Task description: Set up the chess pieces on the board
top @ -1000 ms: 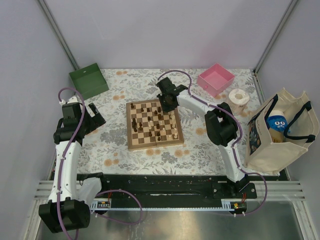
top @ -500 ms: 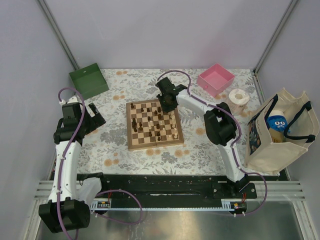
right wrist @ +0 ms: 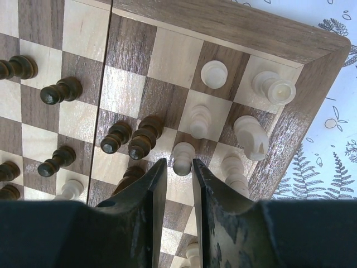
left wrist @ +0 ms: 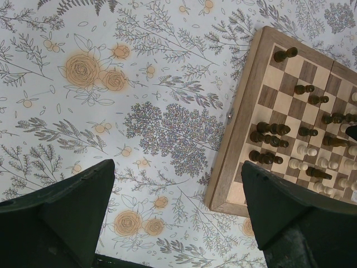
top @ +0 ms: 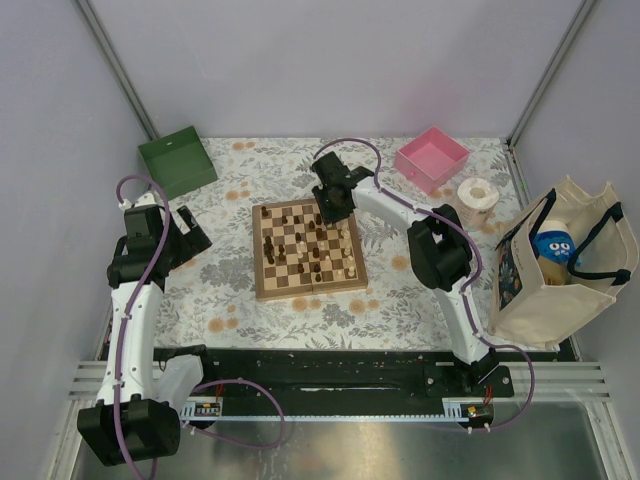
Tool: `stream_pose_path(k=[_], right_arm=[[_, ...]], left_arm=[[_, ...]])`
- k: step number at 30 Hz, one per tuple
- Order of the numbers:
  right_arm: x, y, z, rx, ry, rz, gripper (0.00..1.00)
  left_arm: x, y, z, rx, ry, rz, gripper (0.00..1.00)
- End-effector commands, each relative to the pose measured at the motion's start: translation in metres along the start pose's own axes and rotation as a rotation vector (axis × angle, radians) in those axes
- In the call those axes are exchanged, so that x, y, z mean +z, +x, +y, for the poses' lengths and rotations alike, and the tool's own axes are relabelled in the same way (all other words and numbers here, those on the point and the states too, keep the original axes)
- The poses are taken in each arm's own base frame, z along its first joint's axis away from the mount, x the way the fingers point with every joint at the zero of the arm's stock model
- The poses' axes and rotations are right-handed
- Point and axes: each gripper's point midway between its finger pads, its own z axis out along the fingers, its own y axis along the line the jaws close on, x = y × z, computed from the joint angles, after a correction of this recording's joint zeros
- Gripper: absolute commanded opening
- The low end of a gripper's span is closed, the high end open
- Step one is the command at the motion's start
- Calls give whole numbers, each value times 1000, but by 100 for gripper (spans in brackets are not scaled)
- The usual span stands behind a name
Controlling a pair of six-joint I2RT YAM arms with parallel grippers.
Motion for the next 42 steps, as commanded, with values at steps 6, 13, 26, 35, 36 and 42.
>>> stream_pose_path(k=[6, 13, 26, 35, 36, 42], right_arm=[[-53, -41, 10, 6, -55, -130, 35], [-82, -37, 14, 26, -84, -189, 36], [-59, 20, 48, 20, -183, -54, 36], [-48, 26, 48, 10, -177, -13, 36], [-47, 27, 47, 13, -177, -10, 36], [-39, 32, 50, 12, -181, 11, 36]], left_arm=[[0, -8, -4, 11, 26, -36, 99], [0, -8, -4, 8, 23, -36, 99], [-2, -9, -5, 10, 33, -39, 99], [-1, -8, -4, 8, 25, -35, 99], [-1, -8, -4, 8, 26, -35, 99], [0, -8, -4, 8, 26, -35, 99]])
